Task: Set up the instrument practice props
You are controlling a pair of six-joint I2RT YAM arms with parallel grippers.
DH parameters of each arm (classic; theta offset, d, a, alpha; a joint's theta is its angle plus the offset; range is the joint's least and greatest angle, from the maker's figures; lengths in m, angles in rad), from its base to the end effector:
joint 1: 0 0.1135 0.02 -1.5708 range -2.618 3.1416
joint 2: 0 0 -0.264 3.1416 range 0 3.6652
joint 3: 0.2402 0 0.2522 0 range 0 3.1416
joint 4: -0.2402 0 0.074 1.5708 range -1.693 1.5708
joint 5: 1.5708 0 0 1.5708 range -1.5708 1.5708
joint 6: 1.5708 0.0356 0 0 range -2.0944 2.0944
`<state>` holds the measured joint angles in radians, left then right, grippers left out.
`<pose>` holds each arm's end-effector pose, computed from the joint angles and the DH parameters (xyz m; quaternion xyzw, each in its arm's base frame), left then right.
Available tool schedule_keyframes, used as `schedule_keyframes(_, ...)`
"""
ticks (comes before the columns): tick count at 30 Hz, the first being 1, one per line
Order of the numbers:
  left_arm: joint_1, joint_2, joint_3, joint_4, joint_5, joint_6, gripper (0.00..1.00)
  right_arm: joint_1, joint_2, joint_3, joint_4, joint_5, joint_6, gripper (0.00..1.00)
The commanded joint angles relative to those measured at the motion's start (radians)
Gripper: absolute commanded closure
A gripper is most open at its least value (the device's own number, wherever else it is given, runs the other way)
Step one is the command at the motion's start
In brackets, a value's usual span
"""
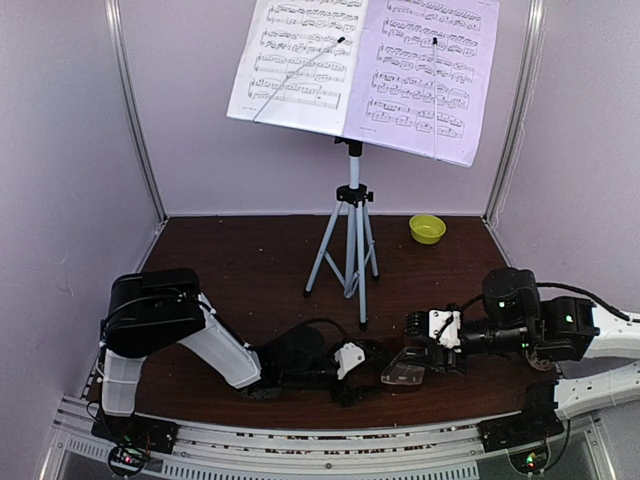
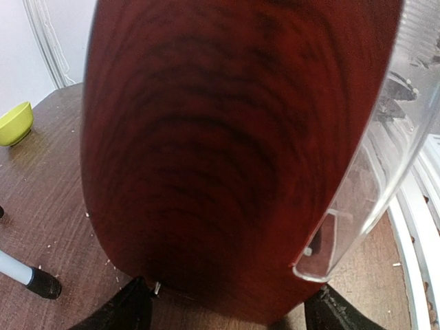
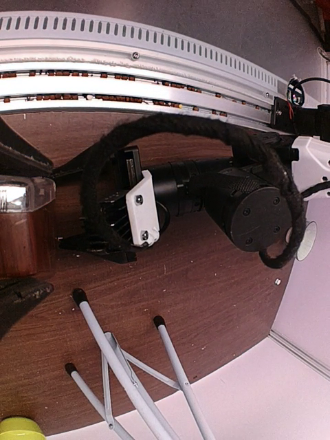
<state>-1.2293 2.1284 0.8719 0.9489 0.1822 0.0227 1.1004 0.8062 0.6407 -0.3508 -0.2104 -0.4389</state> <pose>0.1267 -0.3757 0.0901 0.5144 0.6199 -0.3941 0.4425 0.0765 0.1668 0.2691 -0.6360 0.5804 0.2483 0.4438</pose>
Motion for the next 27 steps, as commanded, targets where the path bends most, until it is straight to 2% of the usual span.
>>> schedule_keyframes(1, 0.004, 0.013, 0.009, 0.022, 0.013, -0.009, 0.23, 0.004, -0.002, 0.012, 0.082, 0.034, -0.015, 0.94)
schedule_keyframes(21, 0.005, 0.007, -0.004, 0.038, 0.019, -0.010, 0.30, 0.003, -0.005, 0.012, 0.079, 0.047, -0.012, 0.93)
schedule_keyframes(27, 0.005, 0.000, -0.026, 0.077, -0.003, -0.021, 0.26, 0.003, 0.001, 0.015, 0.084, 0.049, -0.007, 0.93)
